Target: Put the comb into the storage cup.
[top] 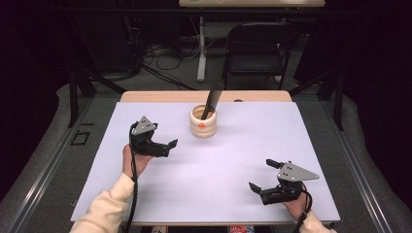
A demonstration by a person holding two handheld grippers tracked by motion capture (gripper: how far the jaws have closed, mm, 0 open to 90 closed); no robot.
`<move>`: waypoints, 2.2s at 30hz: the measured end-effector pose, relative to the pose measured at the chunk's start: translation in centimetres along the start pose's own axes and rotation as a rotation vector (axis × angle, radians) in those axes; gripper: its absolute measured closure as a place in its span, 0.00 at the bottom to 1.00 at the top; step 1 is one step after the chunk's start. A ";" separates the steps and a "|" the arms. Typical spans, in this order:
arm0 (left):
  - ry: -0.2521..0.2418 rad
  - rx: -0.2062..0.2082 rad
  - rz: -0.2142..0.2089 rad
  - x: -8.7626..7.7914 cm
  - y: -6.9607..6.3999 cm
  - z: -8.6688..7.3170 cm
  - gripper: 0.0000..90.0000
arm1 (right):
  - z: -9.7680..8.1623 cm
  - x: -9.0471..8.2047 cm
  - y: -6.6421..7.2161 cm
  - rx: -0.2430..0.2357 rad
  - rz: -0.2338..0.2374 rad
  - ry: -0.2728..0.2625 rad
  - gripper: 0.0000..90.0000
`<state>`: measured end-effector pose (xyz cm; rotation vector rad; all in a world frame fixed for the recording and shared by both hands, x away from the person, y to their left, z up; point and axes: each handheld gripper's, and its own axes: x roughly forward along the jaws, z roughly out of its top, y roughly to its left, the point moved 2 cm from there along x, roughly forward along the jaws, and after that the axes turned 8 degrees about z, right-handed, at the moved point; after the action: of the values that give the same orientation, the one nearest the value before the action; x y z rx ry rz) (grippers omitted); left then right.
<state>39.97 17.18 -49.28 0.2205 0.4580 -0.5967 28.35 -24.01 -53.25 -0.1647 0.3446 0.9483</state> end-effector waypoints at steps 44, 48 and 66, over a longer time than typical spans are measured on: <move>-0.005 0.021 0.031 -5.0 -1.3 -4.3 0.00 | 0.0 0.0 0.2 0.002 -0.001 0.005 0.00; -0.002 0.031 0.036 -5.5 -1.5 -4.6 0.00 | 0.0 0.0 0.2 0.002 -0.001 0.006 0.00; -0.010 0.029 0.052 -7.1 -2.1 -6.6 0.00 | 0.0 0.0 0.2 0.002 -0.001 0.008 0.00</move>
<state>31.28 21.15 -51.85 0.2562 0.4328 -0.5537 28.24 -23.87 -53.23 -0.1666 0.3531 0.9463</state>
